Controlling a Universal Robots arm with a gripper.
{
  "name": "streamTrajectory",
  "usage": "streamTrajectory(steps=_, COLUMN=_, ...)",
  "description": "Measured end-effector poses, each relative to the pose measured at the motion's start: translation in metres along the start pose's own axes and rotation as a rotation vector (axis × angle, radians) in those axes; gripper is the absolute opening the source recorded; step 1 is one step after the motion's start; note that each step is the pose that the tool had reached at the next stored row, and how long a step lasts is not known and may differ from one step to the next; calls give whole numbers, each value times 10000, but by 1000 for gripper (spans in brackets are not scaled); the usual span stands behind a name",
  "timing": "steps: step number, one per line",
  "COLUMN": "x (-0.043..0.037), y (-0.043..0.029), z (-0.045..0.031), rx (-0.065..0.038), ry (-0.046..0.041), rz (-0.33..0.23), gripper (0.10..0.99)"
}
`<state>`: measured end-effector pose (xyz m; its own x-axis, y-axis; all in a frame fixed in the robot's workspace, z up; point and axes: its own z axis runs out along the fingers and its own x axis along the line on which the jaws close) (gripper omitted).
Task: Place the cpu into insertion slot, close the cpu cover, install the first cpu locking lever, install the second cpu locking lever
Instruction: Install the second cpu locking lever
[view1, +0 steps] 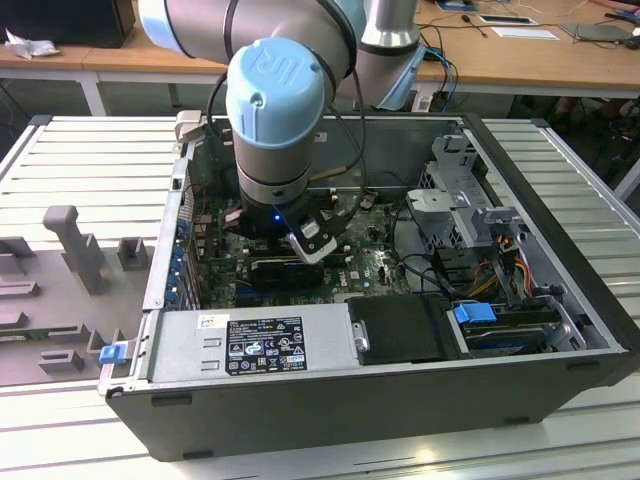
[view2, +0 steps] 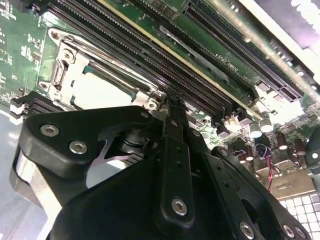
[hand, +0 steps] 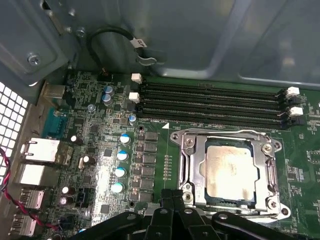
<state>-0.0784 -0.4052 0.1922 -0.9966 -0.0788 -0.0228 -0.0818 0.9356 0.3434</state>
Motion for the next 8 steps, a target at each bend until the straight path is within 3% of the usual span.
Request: streamTrajectory(steps=8, x=-4, y=62, z=-168, rx=4, ry=1, rz=0, gripper=106)
